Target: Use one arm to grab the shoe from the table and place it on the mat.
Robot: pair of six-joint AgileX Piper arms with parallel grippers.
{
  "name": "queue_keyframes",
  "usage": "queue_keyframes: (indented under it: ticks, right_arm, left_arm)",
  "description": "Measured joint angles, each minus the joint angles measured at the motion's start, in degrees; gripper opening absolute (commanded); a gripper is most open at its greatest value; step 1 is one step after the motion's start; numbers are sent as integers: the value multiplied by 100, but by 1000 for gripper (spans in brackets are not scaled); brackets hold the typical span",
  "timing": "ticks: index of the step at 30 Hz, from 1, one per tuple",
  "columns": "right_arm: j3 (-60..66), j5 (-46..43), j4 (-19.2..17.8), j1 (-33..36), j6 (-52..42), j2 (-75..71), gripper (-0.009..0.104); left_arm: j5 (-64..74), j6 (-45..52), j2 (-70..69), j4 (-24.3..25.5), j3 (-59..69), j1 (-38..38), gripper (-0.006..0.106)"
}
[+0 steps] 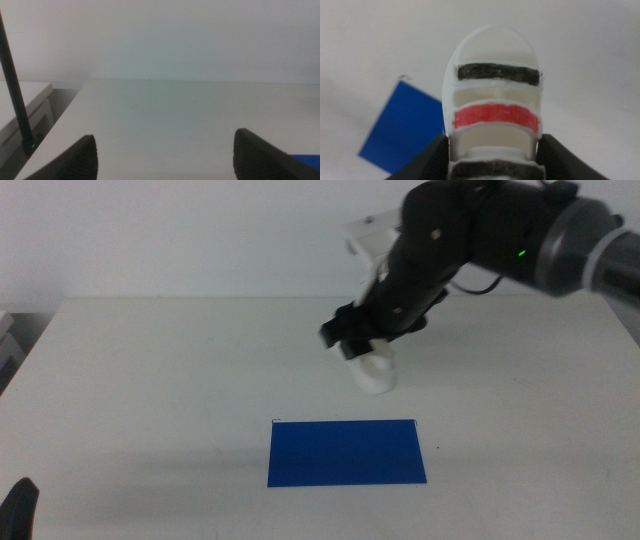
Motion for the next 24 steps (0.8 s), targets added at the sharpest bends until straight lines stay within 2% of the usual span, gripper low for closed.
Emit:
queue_keyframes:
  ticks: [3,8,14,17,24]
  right_arm:
    - [0,-5,-163,306,304,55,-4]
    - [0,-5,-197,539,470,231,-4]
    - [0,-16,-241,561,223,277,-4]
    - [0,-32,-241,561,-609,277,-4]
    - [0,-20,-109,561,-3803,277,-4]
  left_arm:
    - [0,0,0,0,0,0,92]
    - [0,0,0,0,0,0,92]
    - [0,0,0,0,0,0,92]
    - [0,0,0,0,0,0,92]
    - [0,0,0,0,0,0,92]
